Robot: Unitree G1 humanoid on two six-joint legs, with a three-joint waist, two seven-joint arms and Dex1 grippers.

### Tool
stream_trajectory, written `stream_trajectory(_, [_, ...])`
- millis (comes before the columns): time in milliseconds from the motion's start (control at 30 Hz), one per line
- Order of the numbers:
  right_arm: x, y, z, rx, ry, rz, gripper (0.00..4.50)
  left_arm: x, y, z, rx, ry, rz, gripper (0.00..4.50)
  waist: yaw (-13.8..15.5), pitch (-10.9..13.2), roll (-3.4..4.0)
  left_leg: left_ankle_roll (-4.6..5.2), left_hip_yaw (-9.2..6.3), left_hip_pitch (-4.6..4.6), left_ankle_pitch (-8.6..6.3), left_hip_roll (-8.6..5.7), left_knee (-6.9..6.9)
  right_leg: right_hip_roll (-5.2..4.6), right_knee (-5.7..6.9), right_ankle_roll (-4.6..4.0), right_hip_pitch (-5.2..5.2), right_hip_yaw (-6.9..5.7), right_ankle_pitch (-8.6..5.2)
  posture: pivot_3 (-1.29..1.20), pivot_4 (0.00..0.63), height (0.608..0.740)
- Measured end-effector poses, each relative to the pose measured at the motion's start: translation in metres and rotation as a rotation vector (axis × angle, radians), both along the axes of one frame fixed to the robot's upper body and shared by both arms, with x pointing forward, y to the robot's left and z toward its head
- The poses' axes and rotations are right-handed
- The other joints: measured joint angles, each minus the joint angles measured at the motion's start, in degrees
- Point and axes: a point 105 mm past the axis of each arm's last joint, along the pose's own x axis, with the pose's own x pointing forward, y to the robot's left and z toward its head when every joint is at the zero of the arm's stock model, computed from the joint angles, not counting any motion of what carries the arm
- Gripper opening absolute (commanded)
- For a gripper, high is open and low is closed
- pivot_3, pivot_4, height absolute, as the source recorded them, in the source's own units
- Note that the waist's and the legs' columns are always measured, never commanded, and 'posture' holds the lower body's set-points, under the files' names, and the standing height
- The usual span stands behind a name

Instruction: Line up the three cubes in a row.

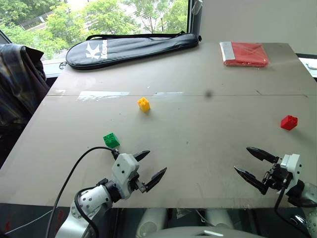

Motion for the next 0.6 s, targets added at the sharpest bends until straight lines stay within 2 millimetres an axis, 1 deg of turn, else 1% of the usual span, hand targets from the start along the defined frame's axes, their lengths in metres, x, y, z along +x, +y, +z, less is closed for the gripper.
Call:
stream_trajectory(67, [0.0001, 0.0001, 0.0000, -0.001, -0.001, 0.002, 4.50, -0.0003, 0.0000, -0.0002, 0.001, 0.001, -0.002, 4.49, 0.0, 0.0, 0.00, 0.00, 0.00, 0.00, 0.00, 0.00, 0.00, 0.00, 0.01, 0.00, 0.00, 0.00, 0.00, 0.00, 0.150, 0.712])
stream_trajectory(233, [0.0076, 0.0035, 0.0035, -0.010, -0.018, 0.015, 4.50, 0.0010, -0.0004, 0.0018, 0.005, -0.008, -0.014, 4.49, -0.1, 0.0, 0.01, 0.00, 0.02, 0.02, 0.01, 0.00, 0.03, 0.02, 0.03, 0.00, 0.00, 0.00, 0.01, 0.00, 0.150, 0.712])
stream_trajectory(600, [0.0071, 0.0069, 0.0017, -0.003, 0.006, 0.024, 4.50, 0.0025, -0.0002, 0.0043, 0.007, -0.016, -0.025, 4.49, 0.0, 0.0, 0.01, 0.00, 0.02, 0.02, 0.01, 0.00, 0.04, 0.02, 0.03, -0.01, 0.00, 0.01, 0.02, 0.00, 0.150, 0.712])
